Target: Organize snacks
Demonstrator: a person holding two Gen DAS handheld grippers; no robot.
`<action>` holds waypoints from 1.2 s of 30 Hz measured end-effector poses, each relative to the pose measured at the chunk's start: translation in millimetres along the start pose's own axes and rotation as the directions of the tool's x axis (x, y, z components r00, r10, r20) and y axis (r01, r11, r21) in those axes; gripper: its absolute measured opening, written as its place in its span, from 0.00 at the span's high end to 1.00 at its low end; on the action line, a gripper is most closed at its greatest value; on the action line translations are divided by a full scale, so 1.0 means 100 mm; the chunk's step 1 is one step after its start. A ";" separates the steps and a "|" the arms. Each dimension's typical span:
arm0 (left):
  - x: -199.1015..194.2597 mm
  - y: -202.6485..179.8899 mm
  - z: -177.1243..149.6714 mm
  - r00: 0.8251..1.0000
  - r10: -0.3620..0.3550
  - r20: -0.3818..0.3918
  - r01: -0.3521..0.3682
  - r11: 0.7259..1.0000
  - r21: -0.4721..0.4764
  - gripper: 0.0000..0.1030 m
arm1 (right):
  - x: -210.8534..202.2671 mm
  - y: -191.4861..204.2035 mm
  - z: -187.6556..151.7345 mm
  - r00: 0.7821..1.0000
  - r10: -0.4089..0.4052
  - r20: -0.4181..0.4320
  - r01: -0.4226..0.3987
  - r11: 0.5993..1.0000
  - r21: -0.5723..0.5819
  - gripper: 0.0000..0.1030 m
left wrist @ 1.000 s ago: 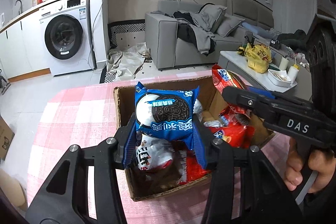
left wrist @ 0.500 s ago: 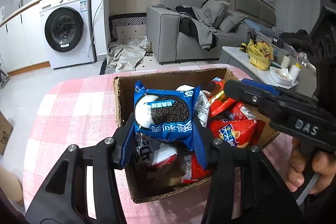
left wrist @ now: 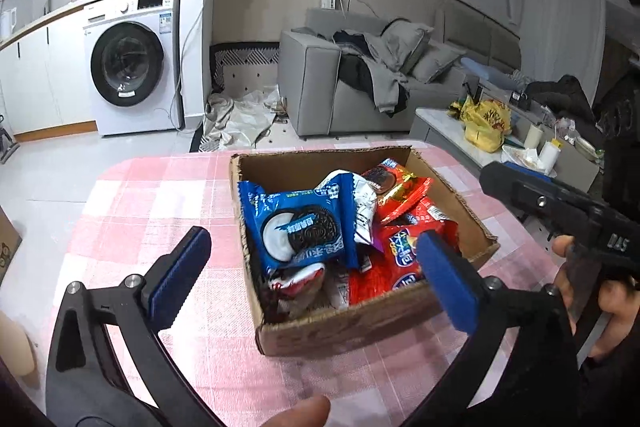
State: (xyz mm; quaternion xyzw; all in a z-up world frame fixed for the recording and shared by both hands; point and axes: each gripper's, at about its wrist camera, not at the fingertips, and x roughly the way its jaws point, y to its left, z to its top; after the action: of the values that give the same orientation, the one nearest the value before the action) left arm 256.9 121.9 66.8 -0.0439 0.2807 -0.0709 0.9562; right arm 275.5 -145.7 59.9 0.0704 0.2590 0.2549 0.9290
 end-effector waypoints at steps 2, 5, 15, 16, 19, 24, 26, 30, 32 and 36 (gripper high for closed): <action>-0.12 0.04 -0.06 1.000 -0.005 0.006 0.005 1.000 -0.005 0.01 | -0.06 0.00 -0.03 1.000 0.011 -0.002 -0.011 1.000 -0.005 0.00; -0.28 0.03 -0.13 1.000 0.007 0.017 -0.007 1.000 -0.008 0.01 | -0.19 0.03 -0.11 1.000 0.018 0.010 -0.018 1.000 -0.022 0.00; -0.79 0.10 -0.35 0.997 0.025 0.073 -0.024 1.000 -0.016 0.01 | -0.47 0.12 -0.34 0.998 0.039 0.043 -0.037 0.998 -0.047 0.00; -0.84 0.09 -0.38 0.996 0.030 0.081 -0.029 1.000 -0.010 0.01 | -0.49 0.13 -0.37 0.998 0.042 0.043 -0.040 0.998 -0.052 0.00; -0.95 0.07 -0.47 0.994 0.034 0.101 -0.034 0.999 -0.002 0.01 | -0.55 0.16 -0.44 0.998 0.045 0.051 -0.041 0.996 -0.075 0.00; -1.12 0.04 -0.64 0.992 0.045 0.122 -0.046 0.999 0.008 0.01 | -0.64 0.21 -0.58 0.997 0.048 0.066 -0.042 0.995 -0.091 0.00; -1.12 0.02 -0.67 0.992 0.042 0.123 -0.044 0.999 0.013 0.01 | -0.68 0.19 -0.63 0.996 0.048 0.076 -0.041 0.995 -0.089 0.00; -1.12 0.03 -0.77 0.992 0.049 0.118 -0.052 0.999 0.017 0.01 | -0.72 0.17 -0.74 0.995 0.051 0.088 -0.043 0.995 -0.091 0.00; -1.10 0.03 -0.83 0.993 0.054 0.109 -0.056 0.998 0.017 0.01 | -0.72 0.16 -0.79 0.995 0.047 0.090 -0.038 0.995 -0.097 0.00; -1.02 0.01 -0.91 0.993 0.061 0.097 -0.063 0.998 0.021 0.01 | -0.71 0.12 -0.88 0.995 0.037 0.089 -0.028 0.995 -0.100 0.00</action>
State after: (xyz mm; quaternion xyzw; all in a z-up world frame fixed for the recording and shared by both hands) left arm 123.1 134.9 44.4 -0.0269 0.2346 -0.0425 0.9708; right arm 172.5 -171.2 19.1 0.0401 0.2025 0.2792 0.9378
